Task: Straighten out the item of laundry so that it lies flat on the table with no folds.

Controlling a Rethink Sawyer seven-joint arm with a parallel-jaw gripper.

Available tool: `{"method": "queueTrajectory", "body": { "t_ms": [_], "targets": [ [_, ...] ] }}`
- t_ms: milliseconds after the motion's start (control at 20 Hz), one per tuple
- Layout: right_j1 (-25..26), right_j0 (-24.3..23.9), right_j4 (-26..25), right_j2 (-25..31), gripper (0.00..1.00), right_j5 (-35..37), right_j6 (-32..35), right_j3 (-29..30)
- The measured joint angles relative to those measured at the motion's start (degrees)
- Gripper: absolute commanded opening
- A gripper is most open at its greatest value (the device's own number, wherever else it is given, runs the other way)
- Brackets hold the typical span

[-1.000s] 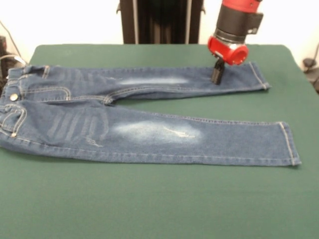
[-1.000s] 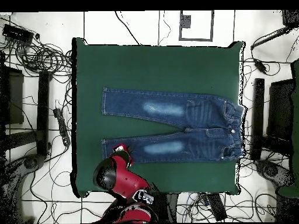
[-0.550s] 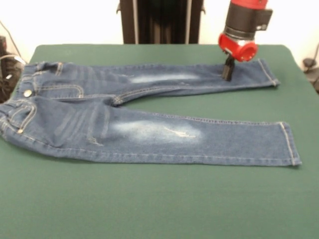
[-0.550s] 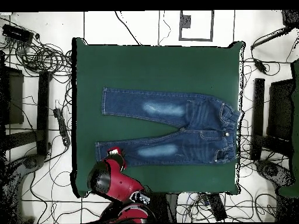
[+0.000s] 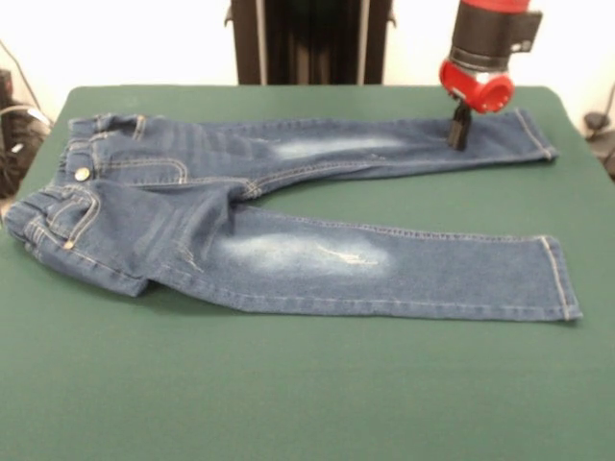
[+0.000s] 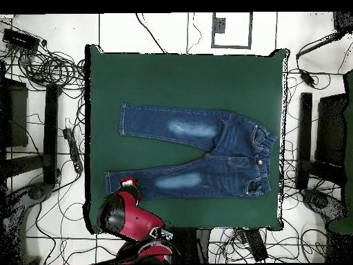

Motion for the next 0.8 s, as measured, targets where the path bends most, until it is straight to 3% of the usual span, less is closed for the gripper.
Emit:
{"method": "queueTrajectory", "body": {
  "t_ms": [350, 550, 800],
  "targets": [
    [0.1, -0.3, -1.8, -0.3, 0.0, 0.1, 0.0, -0.1],
    [0.2, -1.3, -6.1, -1.2, 0.0, 1.8, 0.0, -1.2],
    [0.3, -4.6, -13.8, -2.9, 0.0, 9.8, -0.1, -3.4]
  ]
}}
